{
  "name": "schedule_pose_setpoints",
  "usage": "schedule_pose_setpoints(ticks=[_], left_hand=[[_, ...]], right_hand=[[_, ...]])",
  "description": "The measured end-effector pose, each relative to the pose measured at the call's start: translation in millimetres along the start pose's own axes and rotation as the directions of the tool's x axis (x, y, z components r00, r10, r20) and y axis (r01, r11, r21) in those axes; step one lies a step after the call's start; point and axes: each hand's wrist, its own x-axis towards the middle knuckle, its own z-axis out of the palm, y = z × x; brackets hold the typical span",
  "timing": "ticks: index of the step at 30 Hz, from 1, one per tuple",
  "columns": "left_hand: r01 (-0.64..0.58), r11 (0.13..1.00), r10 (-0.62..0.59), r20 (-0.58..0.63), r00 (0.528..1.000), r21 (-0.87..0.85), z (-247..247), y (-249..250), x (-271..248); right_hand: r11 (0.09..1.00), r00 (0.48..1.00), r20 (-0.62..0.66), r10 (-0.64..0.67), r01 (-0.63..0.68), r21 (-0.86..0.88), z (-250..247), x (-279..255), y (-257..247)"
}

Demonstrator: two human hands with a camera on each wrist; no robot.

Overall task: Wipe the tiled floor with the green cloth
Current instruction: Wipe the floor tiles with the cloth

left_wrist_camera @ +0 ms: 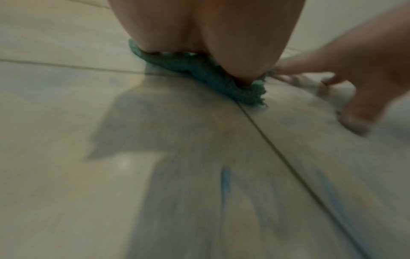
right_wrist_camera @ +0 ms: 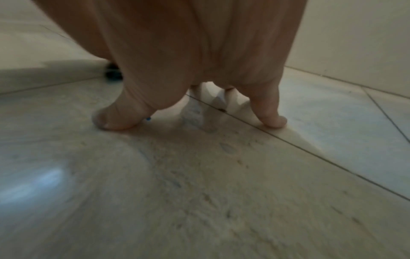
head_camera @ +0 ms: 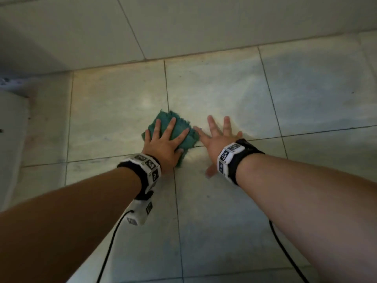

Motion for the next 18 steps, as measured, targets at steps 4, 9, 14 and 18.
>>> schedule_pose_setpoints(ticks=[4, 9, 14, 18], left_hand=[[-0.061, 0.998, 0.060, 0.031, 0.998, 0.006, 38, 14, -59], [-0.074, 0.996, 0.075, 0.033, 0.997, -0.040, 69, 29, -98], [0.040, 0.993, -0.035, 0.047, 0.998, -0.107, 71, -3, -100], [0.179, 0.964, -0.174, 0.044, 0.984, -0.195, 70, -50, -98]], right_hand=[[1.000, 0.999, -0.028, 0.025, -0.025, 0.014, 0, 0, -4], [0.996, 0.997, -0.027, 0.068, -0.069, -0.050, 1, -8, -18], [0.996, 1.000, 0.001, -0.005, 0.005, -0.094, 12, -12, -51], [0.995, 0.999, -0.029, -0.041, 0.038, -0.092, 15, -4, -82]])
